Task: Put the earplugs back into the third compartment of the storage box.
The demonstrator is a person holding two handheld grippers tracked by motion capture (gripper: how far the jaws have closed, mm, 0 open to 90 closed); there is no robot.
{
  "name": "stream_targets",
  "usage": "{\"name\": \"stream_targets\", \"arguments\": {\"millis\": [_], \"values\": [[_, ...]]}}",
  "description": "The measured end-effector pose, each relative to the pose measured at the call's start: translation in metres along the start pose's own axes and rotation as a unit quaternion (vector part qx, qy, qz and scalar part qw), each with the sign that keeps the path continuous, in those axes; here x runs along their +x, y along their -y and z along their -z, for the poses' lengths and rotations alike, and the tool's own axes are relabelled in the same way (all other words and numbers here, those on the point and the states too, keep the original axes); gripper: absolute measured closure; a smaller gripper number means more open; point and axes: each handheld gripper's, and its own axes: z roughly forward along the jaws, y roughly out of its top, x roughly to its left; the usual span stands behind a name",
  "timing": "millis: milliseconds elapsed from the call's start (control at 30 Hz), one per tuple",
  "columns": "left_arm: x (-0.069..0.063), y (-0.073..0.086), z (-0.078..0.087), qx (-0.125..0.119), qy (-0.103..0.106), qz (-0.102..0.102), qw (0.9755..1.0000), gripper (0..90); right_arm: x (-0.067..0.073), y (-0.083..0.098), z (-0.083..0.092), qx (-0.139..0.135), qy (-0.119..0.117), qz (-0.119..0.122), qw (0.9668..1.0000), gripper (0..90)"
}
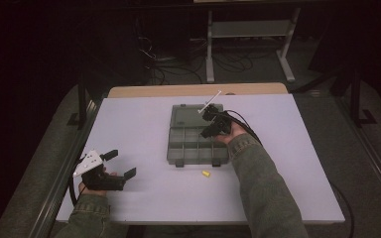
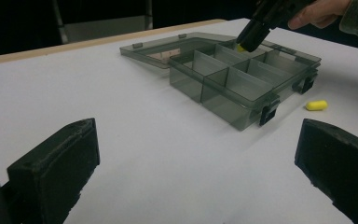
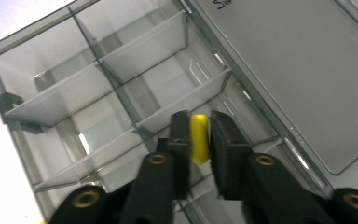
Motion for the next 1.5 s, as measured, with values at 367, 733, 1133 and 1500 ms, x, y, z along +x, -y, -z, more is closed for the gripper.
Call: {"name": "stream_targets", "arguments": {"millis": [367, 733, 1133, 1500], "values": [[0.0, 0.0, 0.0, 0.0, -0.002, -0.002, 1.0, 0.0, 0.015, 0.003, 0.029, -0.019, 0.026, -0.011, 0.9994, 19.6], [0.0, 0.0, 0.0, 0.002, -0.006, -0.002, 1.0, 0.0, 0.037, 0.025, 0.067, -0.087, 0.026, -0.009, 0.9958, 0.0], [-0.001, 0.0, 0.0, 0.002, -0.005, -0.003, 1.0, 0.0, 0.069, 0.057, 0.065, -0.11, 0.002, 0.015, 0.9938, 0.0], [-0.001, 0.0, 0.001, 0.003, -0.005, -0.004, 1.0, 0.0, 0.089, 0.075, 0.045, -0.096, -0.018, 0.028, 0.9948, 0.0]]}}
